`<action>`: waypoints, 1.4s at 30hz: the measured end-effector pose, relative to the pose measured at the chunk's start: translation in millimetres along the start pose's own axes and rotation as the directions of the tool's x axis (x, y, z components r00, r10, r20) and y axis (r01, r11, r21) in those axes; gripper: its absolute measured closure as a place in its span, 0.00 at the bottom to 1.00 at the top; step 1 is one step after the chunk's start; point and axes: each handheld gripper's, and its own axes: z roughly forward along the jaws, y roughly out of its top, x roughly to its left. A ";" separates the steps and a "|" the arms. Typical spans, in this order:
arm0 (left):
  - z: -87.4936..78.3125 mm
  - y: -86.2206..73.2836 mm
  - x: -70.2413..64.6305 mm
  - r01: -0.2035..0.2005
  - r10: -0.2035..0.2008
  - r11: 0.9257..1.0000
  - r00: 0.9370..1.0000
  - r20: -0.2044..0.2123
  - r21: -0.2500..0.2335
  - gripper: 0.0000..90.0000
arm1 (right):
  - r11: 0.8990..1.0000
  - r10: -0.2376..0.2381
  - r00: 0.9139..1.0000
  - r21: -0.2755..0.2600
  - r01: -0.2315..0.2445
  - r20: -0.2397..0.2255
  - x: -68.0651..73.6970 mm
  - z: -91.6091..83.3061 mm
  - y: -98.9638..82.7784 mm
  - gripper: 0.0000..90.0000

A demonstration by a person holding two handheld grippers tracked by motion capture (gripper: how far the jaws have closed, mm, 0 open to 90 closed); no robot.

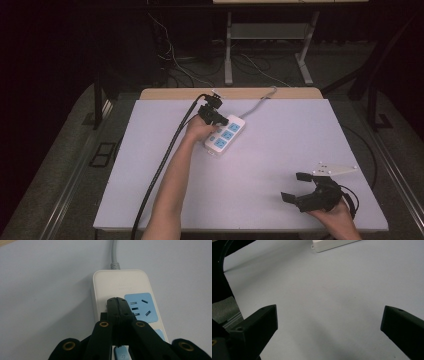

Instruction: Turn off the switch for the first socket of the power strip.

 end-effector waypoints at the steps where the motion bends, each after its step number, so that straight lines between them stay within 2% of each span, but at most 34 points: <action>1: -0.2 0.1 -0.1 0.001 -0.001 1.000 1.000 0.000 0.001 1.00 | 1.000 0.001 1.000 0.000 -0.001 0.001 -0.2 0.2 0.0 0.01; 9: -0.9 -0.4 2.0 0.040 -0.040 0.999 0.999 0.011 -0.004 1.00 | 1.000 0.005 1.000 0.002 -0.005 0.000 -0.9 0.8 -0.2 0.01; 11: -2.4 0.3 3.2 0.068 -0.068 0.998 0.997 0.026 -0.009 1.00 | 1.000 0.007 1.000 0.002 -0.007 -0.001 -1.2 1.2 0.1 0.01; 12: -5.0 1.3 4.1 0.098 -0.096 0.995 0.994 0.042 -0.033 1.00 | 1.000 0.005 1.000 0.002 -0.005 -0.001 -1.3 1.4 0.2 0.01; 14: -7.8 3.0 3.2 0.088 -0.088 0.996 0.996 0.006 -0.031 1.00 | 1.000 0.004 1.000 0.003 -0.004 -0.003 -1.1 2.0 0.3 0.01; 18: -14.9 2.3 3.5 0.067 -0.068 0.997 0.998 -0.010 -0.029 1.00 | 1.000 0.001 1.000 0.002 -0.001 -0.003 -0.6 2.4 0.6 0.01; 24: -27.2 0.5 -2.1 0.031 -0.032 0.998 0.999 -0.014 -0.051 1.00 | 1.000 0.004 1.000 0.001 -0.004 0.000 -1.2 2.3 0.7 0.01; 30: -41.5 -3.8 -7.8 0.026 -0.028 0.998 0.999 -0.021 -0.061 1.00 | 1.000 0.005 1.000 0.001 -0.005 0.000 0.0 3.1 1.0 0.01; 37: -64.2 -6.6 -16.5 -0.011 0.008 0.995 0.999 -0.032 -0.094 0.99 | 1.000 0.000 1.000 -0.003 0.000 -0.001 0.3 2.9 1.3 0.01; 42: -80.8 -9.4 -19.8 -0.020 0.014 0.992 0.999 -0.042 -0.126 0.99 | 1.000 -0.001 1.000 -0.006 0.001 -0.003 0.5 2.2 1.5 0.01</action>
